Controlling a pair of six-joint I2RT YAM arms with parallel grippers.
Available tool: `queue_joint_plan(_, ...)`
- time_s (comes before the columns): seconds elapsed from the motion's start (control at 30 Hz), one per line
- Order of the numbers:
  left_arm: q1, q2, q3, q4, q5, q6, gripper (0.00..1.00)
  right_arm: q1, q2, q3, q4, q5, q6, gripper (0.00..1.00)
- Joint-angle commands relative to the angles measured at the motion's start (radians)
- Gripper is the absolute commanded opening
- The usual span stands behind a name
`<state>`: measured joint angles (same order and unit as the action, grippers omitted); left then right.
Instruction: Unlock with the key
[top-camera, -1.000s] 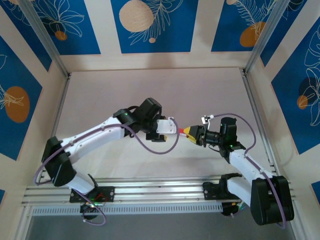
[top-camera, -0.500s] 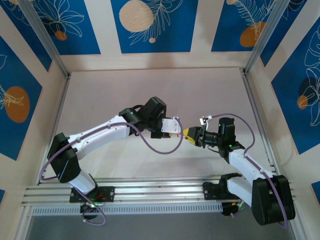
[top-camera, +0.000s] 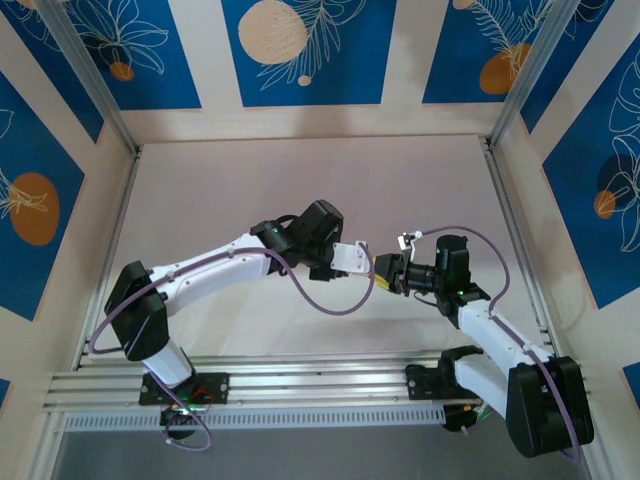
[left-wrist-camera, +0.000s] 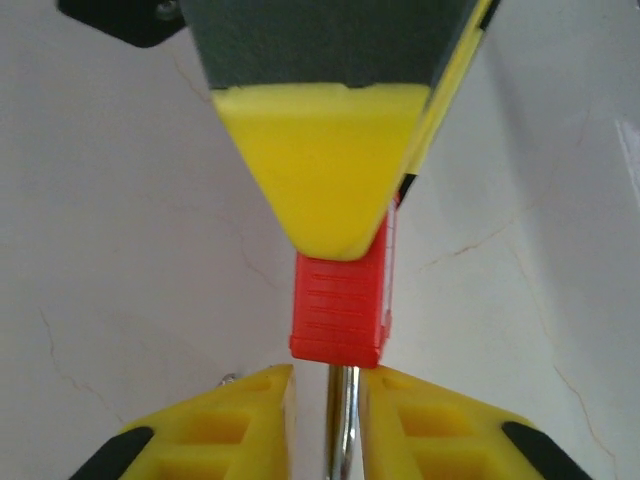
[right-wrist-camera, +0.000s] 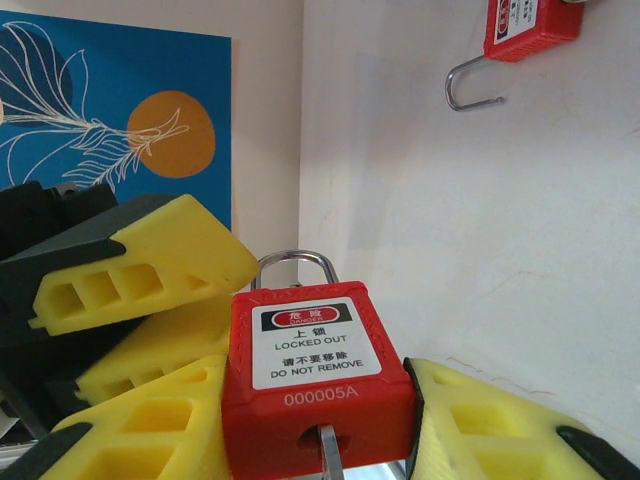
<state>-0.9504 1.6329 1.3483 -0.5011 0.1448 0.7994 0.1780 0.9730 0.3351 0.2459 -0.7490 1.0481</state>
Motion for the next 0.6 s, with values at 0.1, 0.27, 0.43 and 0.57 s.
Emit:
queue_joint_plan(0.1, -0.008, 0.007, -0.027, 0.033, -0.031, 0.025, 0.11, 0.008, -0.031, 0.03, -0.014, 0.004, -0.005, 0.3)
queue_joint_plan(0.27, -0.011, 0.004, -0.042, 0.037, -0.045, 0.031, 0.07, 0.008, -0.034, 0.031, -0.015, 0.007, -0.005, 0.3)
queue_joint_plan(0.43, -0.01, -0.005, -0.056, 0.057, -0.083, 0.041, 0.06, 0.007, -0.038, 0.031, -0.02, 0.008, -0.009, 0.29)
queue_joint_plan(0.57, -0.009, -0.017, -0.073, 0.074, -0.126, 0.062, 0.05, 0.003, -0.044, 0.028, -0.031, 0.007, -0.013, 0.28)
